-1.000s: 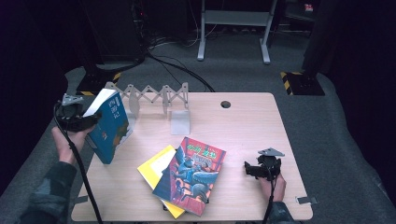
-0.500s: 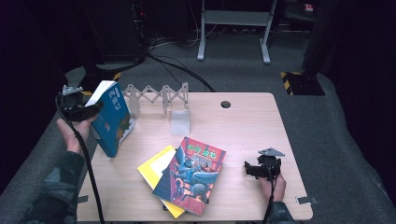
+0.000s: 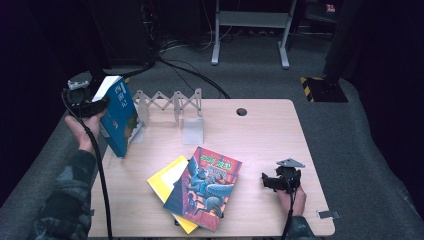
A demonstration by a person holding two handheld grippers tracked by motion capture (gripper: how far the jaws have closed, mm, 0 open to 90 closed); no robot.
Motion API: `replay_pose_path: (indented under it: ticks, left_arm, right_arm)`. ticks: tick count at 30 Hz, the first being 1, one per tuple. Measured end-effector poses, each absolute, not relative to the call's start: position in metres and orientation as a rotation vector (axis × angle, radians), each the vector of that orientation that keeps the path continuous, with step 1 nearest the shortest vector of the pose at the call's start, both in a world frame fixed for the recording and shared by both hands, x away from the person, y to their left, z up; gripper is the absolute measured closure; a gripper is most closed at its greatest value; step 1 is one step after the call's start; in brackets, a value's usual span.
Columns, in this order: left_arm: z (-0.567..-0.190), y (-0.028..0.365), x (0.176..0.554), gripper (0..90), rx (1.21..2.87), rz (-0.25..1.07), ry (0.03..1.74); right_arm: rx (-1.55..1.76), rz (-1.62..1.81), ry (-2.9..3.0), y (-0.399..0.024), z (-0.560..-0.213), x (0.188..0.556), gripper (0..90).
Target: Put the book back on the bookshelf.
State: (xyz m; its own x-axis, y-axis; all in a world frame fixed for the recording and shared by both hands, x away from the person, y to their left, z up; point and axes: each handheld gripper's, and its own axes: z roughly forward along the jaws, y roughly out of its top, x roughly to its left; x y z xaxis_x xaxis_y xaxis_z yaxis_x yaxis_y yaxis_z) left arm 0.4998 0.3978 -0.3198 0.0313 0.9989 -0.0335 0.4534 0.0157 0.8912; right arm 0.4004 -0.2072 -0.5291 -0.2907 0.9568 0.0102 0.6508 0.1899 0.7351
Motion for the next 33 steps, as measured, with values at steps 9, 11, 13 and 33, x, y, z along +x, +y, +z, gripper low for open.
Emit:
replay_pose_path:
  ticks: [9,11,13,33]
  left_arm:
    - [-0.326,0.398,0.518,61.2,1.486,0.921,1.569]
    - [-0.326,0.397,0.522,61.1,1.473,0.922,1.576]
    - [-0.326,0.393,0.524,61.1,1.470,0.942,1.568]
    - [-0.344,0.395,0.536,60.6,1.402,0.957,1.588]
  right_arm:
    - [1.500,0.892,2.014,-0.207,-0.529,0.401,8.7]
    - [1.499,0.892,2.015,-0.207,-0.529,0.401,8.7]
    - [1.499,0.892,2.015,-0.207,-0.529,0.401,8.8]
    - [1.497,0.890,2.011,-0.207,-0.529,0.400,9.6]
